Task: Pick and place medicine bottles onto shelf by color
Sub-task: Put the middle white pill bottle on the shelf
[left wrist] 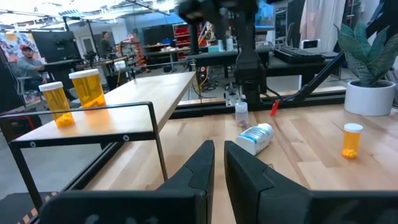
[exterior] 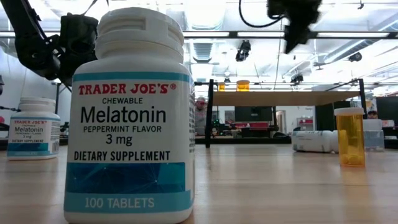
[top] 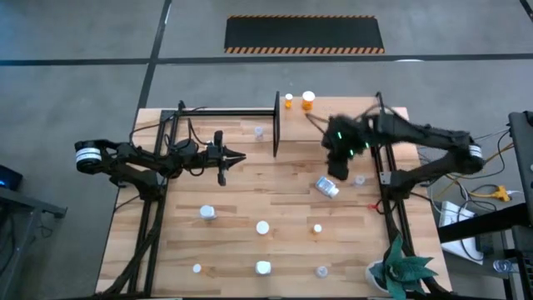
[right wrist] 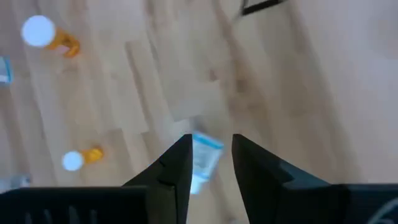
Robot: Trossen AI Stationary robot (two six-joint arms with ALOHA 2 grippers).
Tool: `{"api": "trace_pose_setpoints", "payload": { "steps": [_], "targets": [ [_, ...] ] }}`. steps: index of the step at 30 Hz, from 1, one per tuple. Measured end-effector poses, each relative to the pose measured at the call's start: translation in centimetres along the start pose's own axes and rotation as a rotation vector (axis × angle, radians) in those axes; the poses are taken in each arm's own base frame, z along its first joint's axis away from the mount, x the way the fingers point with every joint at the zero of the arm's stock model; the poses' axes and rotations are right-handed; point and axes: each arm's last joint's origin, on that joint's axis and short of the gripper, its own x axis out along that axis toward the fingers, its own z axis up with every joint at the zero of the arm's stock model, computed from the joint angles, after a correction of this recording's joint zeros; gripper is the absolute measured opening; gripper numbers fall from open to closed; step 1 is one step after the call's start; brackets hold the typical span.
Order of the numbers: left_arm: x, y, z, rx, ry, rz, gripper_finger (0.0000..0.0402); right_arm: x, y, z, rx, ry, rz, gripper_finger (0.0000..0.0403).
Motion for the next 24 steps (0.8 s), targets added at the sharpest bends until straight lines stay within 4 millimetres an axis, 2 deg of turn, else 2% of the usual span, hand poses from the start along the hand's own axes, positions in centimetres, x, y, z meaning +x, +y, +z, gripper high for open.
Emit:
{"api": "trace_pose_setpoints", "payload": {
  "steps": [5,10,13,17,24],
  "targets": [
    [0.0,0.0,0.0,0.000,0.000,0.000,0.0019,3.0,2.5,-4.3,0.137,0.093,-0.079,0.0160],
    [0.0,0.0,0.0,0.000,0.000,0.000,0.0019,5.5,3.9,-7.2,0.336,0.182,-0.141,0.0235],
    [0.0,0.0,0.0,0.000,-0.002,-0.001,0.0019,7.2,4.2,-8.2,0.422,0.225,-0.193,0.0278],
    [0.0,-0.1,0.0,0.001,-0.002,-0.003,0.0019,9.6,4.3,-8.8,0.447,0.251,-0.215,0.0319],
    [0.1,-0.1,0.1,0.001,-0.002,-0.007,0.0019,12.2,3.9,-9.6,0.430,0.269,-0.302,0.0338]
  ]
}}
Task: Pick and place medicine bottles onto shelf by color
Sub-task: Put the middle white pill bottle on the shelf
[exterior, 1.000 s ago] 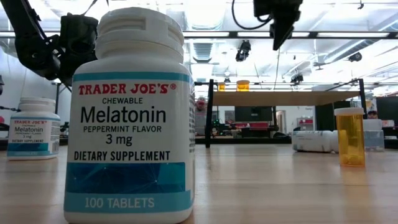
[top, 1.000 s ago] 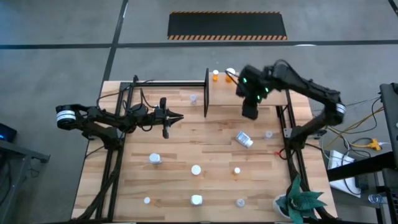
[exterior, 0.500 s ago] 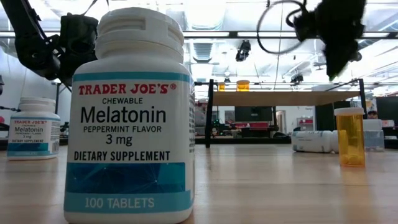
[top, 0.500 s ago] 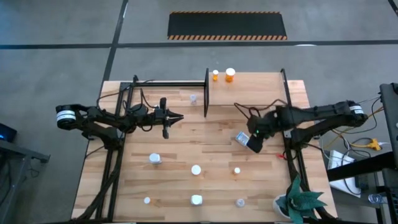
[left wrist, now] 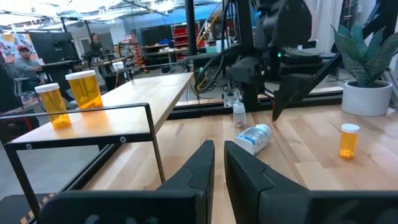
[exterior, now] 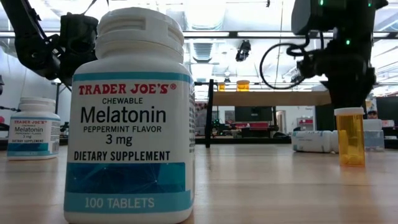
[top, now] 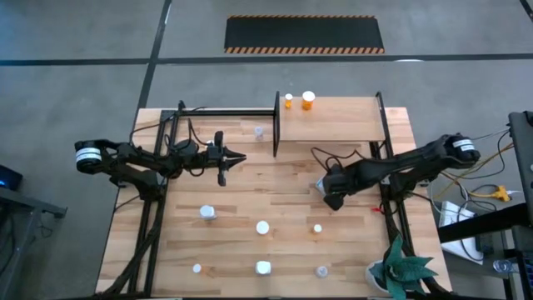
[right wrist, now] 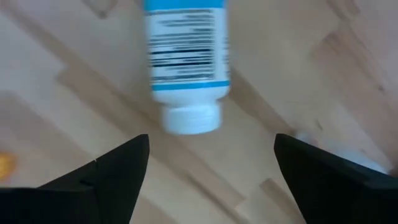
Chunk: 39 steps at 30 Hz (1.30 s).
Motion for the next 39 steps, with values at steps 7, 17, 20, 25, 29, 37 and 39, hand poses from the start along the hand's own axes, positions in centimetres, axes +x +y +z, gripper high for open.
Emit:
{"api": "trace_pose_setpoints", "payload": {
  "steps": [7,17,20,25,29,37,39],
  "targets": [
    [0.0,0.0,0.0,0.000,-0.001,0.000,0.0019,1.6,0.5,0.2,-0.004,-0.032,0.021,0.0329],
    [0.0,0.0,0.0,0.000,-0.001,-0.001,0.0019,3.6,0.4,-0.2,0.017,-0.035,0.028,0.0327],
    [0.0,0.0,0.1,0.001,-0.002,-0.003,0.0019,4.0,0.4,-0.3,0.022,-0.051,0.058,0.0327],
    [0.1,-0.1,0.1,0.003,-0.004,-0.006,0.0019,5.0,0.2,-0.6,0.030,-0.025,0.074,0.0327],
    [0.1,-0.1,0.1,0.003,-0.004,-0.006,0.0019,5.3,0.3,-0.6,0.029,-0.021,0.068,0.0323],
    [0.1,-0.1,0.1,0.003,-0.005,-0.006,0.0019,5.1,0.5,-0.3,0.008,-0.029,0.080,0.0218],
    [0.1,-0.1,0.1,0.003,-0.004,-0.006,0.0019,5.0,0.6,-0.3,0.006,-0.019,0.094,0.0183]
  ]
}}
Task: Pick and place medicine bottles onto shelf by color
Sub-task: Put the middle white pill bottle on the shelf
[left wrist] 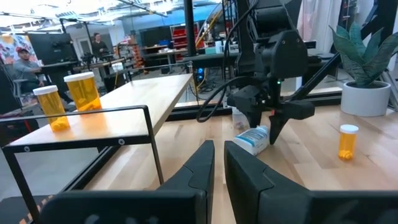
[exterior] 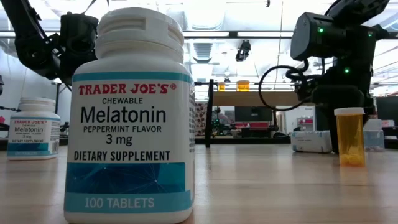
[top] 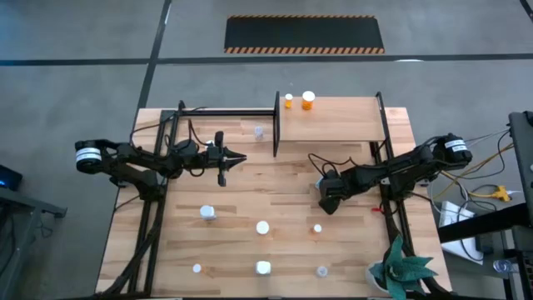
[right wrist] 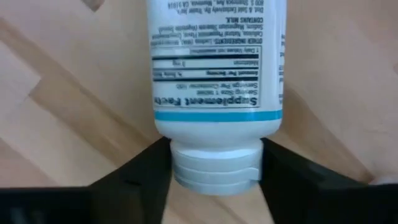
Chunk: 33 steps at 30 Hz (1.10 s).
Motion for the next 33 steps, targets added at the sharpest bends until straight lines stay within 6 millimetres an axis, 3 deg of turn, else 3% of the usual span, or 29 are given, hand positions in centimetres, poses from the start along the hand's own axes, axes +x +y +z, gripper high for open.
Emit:
{"api": "trace_pose_setpoints", "payload": {
  "steps": [2,10,17,22,26,33],
  "targets": [
    [0.0,0.0,0.0,0.000,0.000,0.000,0.0019,-0.2,0.1,0.1,0.001,0.014,0.023,0.0165],
    [0.0,0.0,0.0,0.000,0.001,0.000,0.0019,-3.1,0.6,2.2,0.033,0.106,0.128,0.0168],
    [0.3,-0.7,-0.1,-0.009,0.030,-0.037,0.0019,-6.3,0.8,6.0,0.070,0.148,0.242,0.0175],
    [2.2,-2.2,1.1,0.053,0.067,-0.107,0.0027,-7.9,1.2,9.2,0.041,0.091,0.320,0.0172],
    [4.4,-3.3,1.6,0.107,0.162,-0.062,0.0061,-8.0,1.9,11.3,-0.018,0.085,0.369,0.0173],
    [8.4,-5.3,1.1,0.178,0.220,0.010,0.0159,-7.5,4.1,14.2,-0.166,0.112,0.476,0.0173]
  ]
}}
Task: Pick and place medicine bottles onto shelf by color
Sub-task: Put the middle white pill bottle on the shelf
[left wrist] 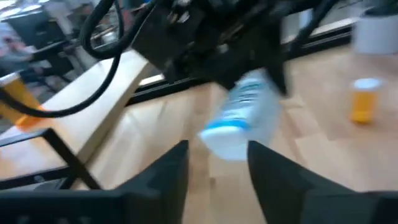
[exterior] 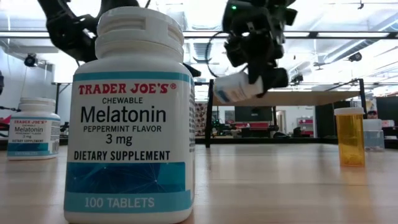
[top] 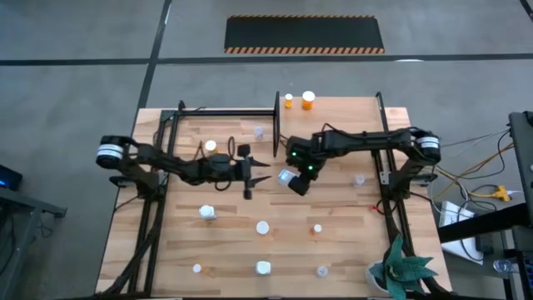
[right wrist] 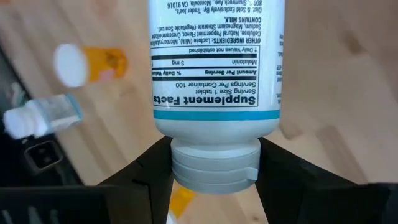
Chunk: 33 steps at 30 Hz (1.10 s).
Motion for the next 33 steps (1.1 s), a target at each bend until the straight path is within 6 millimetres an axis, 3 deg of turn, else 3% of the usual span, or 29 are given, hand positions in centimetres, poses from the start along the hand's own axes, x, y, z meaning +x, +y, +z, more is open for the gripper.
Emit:
{"api": "trace_pose_setpoints", "payload": {
  "steps": [6,12,26,33],
  "targets": [
    [0.7,-1.7,1.2,0.159,0.002,0.029,0.0238,-0.1,0.8,1.7,-0.070,0.020,0.031,0.0173],
    [1.0,-2.3,2.3,0.261,0.017,0.032,0.0273,-0.7,1.3,2.9,-0.081,-0.004,0.049,0.0173],
    [1.6,-2.3,3.0,0.349,0.120,0.061,0.0270,-1.7,2.1,3.3,-0.084,-0.035,0.096,0.0173],
    [1.5,-3.0,3.3,0.424,0.112,0.038,0.0207,-1.7,2.2,3.3,-0.082,-0.024,0.118,0.0176]
  ]
}}
